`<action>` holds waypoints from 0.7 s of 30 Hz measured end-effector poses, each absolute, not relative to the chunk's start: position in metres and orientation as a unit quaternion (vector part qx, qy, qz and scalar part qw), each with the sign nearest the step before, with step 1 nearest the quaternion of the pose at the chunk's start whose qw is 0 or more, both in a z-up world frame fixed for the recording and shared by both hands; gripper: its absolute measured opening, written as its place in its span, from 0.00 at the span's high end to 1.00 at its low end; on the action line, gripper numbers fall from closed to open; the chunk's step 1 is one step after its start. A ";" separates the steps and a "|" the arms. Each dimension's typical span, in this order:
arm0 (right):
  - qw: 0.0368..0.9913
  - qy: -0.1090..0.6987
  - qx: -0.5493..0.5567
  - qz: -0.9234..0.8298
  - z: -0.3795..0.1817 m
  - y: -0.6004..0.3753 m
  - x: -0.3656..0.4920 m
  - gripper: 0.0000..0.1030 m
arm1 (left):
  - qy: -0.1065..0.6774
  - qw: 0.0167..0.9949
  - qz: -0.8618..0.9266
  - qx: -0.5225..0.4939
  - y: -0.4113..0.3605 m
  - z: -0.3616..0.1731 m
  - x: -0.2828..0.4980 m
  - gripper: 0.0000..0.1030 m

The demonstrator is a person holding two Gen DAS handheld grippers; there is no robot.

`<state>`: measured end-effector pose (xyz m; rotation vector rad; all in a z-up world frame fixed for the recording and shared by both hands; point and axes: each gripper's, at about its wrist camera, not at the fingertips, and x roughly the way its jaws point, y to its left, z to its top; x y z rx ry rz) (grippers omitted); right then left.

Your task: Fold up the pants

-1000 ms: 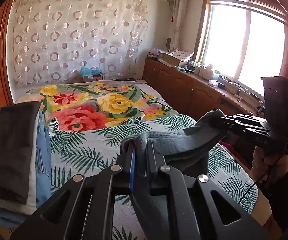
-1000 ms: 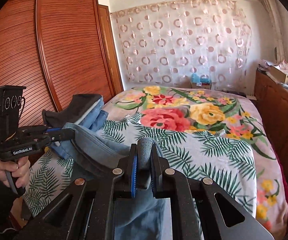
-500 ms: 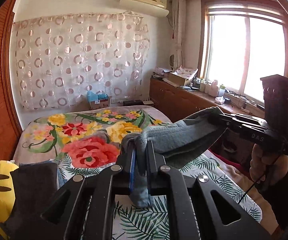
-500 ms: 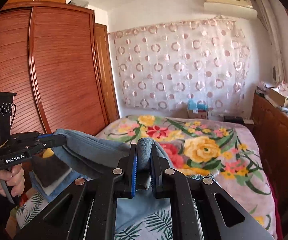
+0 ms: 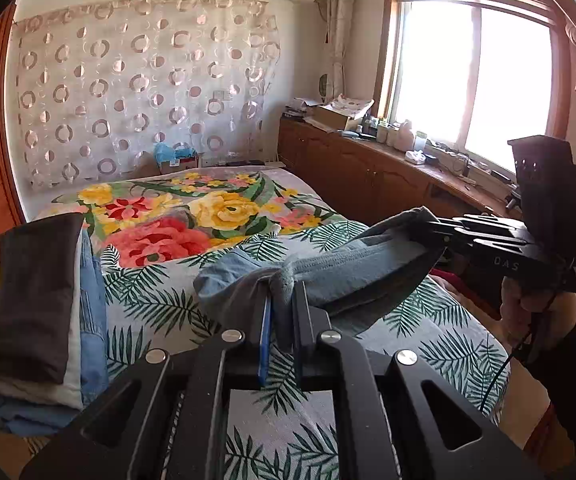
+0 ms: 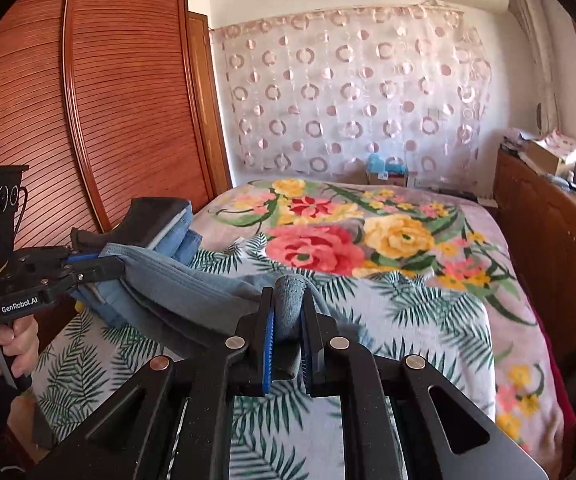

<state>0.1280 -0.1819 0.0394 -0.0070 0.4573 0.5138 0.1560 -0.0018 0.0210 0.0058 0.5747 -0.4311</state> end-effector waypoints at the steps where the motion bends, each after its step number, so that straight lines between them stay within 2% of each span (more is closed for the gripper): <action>1: 0.941 0.226 -0.001 0.253 0.043 -0.184 0.124 0.90 | 0.283 0.935 -0.213 0.003 -0.003 0.020 0.151 0.91; 13: 0.931 0.258 -0.021 0.257 0.025 -0.187 0.054 0.90 | 0.323 0.918 -0.231 -0.009 -0.009 -0.019 0.072 0.91; 21: 0.923 0.284 -0.013 0.258 0.020 -0.199 0.033 0.90 | 0.332 0.911 -0.246 -0.008 -0.016 -0.018 0.044 0.91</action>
